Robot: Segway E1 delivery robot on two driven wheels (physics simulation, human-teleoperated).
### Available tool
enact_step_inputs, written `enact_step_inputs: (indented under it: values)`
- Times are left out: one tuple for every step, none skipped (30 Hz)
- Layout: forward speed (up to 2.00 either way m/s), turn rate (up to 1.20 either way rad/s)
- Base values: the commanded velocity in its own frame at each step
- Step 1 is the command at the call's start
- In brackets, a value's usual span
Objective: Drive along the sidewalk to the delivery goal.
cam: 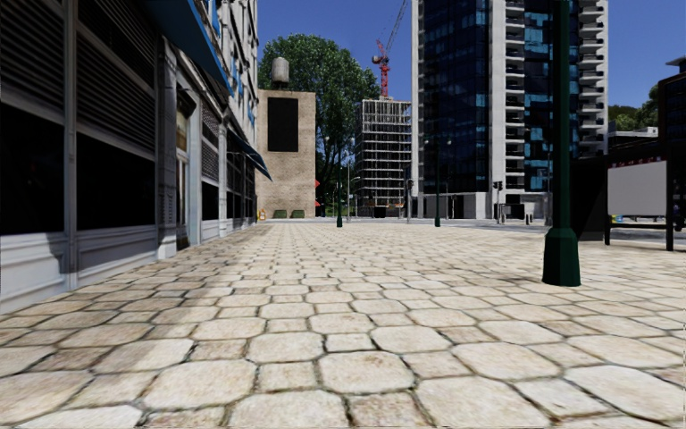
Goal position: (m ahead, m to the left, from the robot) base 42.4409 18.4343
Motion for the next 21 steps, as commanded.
enact_step_inputs:
  values:
    - [1.86,0.0]
    - [1.86,0.0]
    - [1.86,0.0]
    - [1.86,0.0]
    - [1.87,0.0]
    - [1.87,0.0]
    - [1.88,0.0]
    - [1.88,0.0]
    - [1.89,0.0]
    - [1.89,0.0]
    - [1.9,0.0]
    - [1.9,0.0]
    - [1.9,0.0]
    - [1.9,0.0]
    - [1.9,0.0]
    - [1.91,0.0]
    - [1.91,0.0]
    - [1.91,0.0]
    - [1.91,0.0]
    - [1.91,0.0]
    - [1.91,0.0]
